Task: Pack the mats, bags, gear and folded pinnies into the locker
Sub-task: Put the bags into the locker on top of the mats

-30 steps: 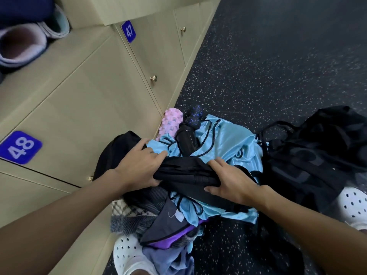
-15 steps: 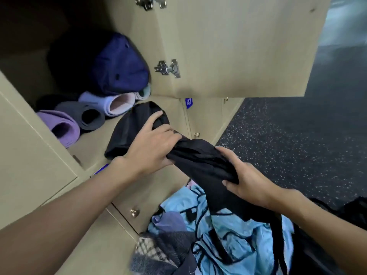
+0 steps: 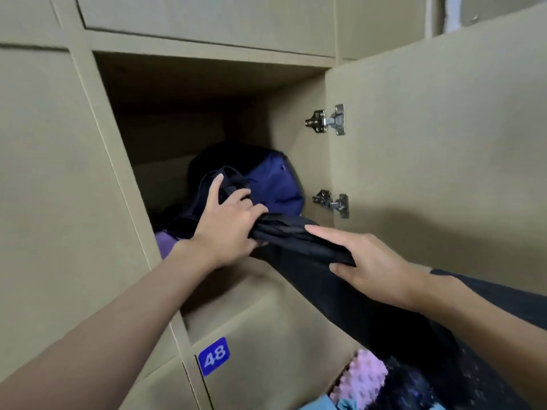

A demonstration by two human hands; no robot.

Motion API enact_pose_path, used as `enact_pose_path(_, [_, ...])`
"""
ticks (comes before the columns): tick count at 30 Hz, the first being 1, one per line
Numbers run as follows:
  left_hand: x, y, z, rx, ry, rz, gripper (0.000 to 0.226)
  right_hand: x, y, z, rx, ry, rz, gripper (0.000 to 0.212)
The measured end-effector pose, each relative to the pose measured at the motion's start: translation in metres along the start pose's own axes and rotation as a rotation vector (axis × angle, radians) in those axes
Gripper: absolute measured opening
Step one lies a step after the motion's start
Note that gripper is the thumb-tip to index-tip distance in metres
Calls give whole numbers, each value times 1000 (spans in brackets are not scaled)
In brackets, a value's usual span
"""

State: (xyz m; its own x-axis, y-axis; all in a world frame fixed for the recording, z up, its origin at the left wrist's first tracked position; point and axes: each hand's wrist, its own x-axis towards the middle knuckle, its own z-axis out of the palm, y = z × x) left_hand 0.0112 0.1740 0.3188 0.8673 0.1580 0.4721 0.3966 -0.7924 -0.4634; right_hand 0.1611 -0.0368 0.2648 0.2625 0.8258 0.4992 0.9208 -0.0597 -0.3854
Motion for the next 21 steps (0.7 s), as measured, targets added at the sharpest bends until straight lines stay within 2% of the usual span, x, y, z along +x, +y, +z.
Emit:
enact_pose_path(3, [11, -17, 2, -13, -109, -115, 56, 35, 0, 0, 32, -33, -55, 71])
enact_pose_path(7, [32, -39, 4, 25, -152, -235, 55, 79, 6, 2, 73, -46, -98, 71])
enact_pose_path(10, [49, -61, 4, 77, -112, -314, 62, 115, 5, 1, 136, -51, -122, 69])
enact_pose_path(12, [54, -67, 8, 68, -18, -441, 75, 142, 4, 4, 192, -45, -137, 68])
enact_pose_path(14, [51, -60, 23, -116, 112, -661, 88, 169, 3, 17, 275, -75, -112, 67])
enact_pose_path(18, [28, -21, 80, -905, 286, -1054, 78, 199, 6, 66, 400, -164, -32, 67])
enact_pose_path(19, [20, -13, 95, -1031, 321, -1097, 75, 201, 7, 77, 416, -181, -27, 66])
enact_pose_path(21, [10, -5, 110, -1091, 348, -1102, 72, 202, 9, 92, 456, -199, -14, 65])
